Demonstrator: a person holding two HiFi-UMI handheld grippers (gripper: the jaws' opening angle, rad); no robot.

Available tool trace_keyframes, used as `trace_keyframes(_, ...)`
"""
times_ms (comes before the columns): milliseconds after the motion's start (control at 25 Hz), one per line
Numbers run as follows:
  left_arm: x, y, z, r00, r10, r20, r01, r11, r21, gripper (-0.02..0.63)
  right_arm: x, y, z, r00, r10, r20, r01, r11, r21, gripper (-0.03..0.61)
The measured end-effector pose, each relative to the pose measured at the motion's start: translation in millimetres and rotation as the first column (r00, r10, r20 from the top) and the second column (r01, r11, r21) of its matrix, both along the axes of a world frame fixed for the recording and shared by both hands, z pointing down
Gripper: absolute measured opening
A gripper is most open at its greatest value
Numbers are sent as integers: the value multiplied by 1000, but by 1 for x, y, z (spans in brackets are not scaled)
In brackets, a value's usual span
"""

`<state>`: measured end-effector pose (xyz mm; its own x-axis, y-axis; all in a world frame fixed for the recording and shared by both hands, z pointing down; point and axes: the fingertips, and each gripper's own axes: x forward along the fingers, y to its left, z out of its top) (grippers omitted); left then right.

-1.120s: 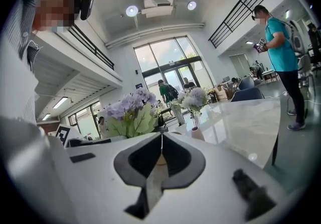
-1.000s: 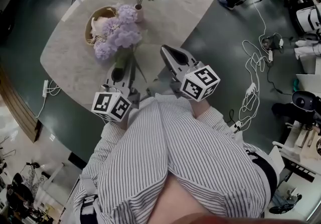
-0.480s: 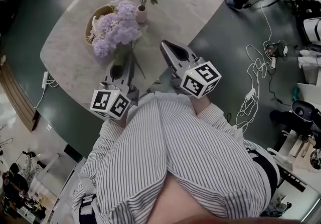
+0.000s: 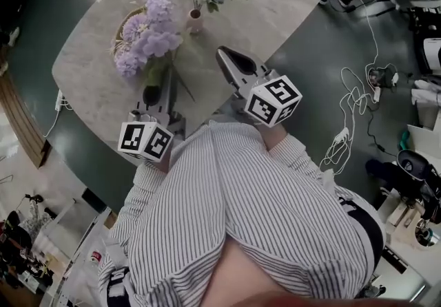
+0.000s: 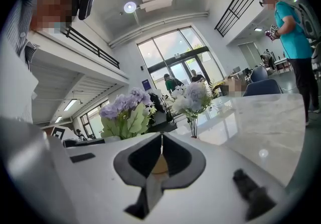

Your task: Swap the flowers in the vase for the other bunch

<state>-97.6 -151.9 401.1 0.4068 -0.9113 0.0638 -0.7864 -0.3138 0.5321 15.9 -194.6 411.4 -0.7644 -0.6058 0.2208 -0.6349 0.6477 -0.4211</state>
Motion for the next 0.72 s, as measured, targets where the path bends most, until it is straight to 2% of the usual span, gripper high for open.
trace_keyframes(160, 1, -9, 3, 1000, -8, -23, 8, 1000, -2, 48, -3, -10, 9, 999, -43, -8, 42, 999, -29, 18)
trace_keyframes(720, -9, -33, 4, 995, -99, 0, 99, 995, -10, 46, -18, -56, 27, 994, -110, 25, 111, 991, -78, 21)
